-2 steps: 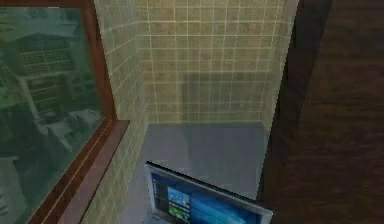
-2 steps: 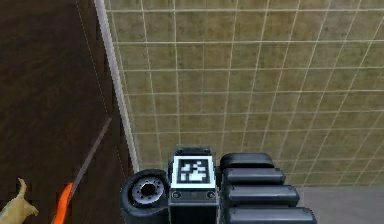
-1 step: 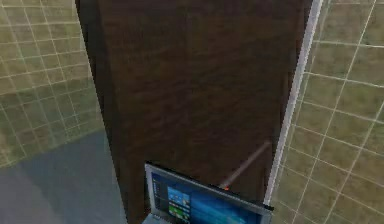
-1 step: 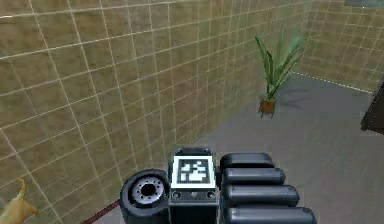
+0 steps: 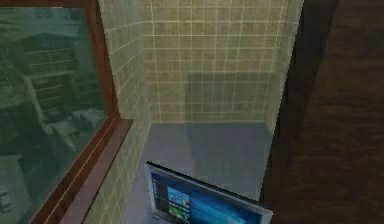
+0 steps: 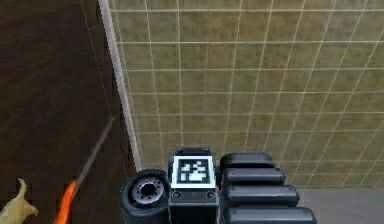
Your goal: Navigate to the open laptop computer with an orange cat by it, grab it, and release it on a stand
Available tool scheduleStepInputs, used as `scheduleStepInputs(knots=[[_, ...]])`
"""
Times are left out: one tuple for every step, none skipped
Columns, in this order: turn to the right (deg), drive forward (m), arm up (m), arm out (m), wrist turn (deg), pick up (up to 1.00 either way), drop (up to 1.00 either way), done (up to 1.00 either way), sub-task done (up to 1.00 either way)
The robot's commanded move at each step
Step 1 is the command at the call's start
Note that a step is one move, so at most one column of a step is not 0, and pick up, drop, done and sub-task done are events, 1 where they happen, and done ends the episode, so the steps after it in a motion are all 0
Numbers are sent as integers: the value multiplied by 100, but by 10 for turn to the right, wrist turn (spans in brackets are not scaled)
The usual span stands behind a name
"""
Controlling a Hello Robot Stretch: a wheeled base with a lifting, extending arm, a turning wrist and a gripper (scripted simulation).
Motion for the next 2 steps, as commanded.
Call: scheduleStepInputs(knots=[[-450, 0, 0, 0, 0, 0, 0, 0, 0], [0, 20, 0, 0, 0, 0, 0, 0, 0]])
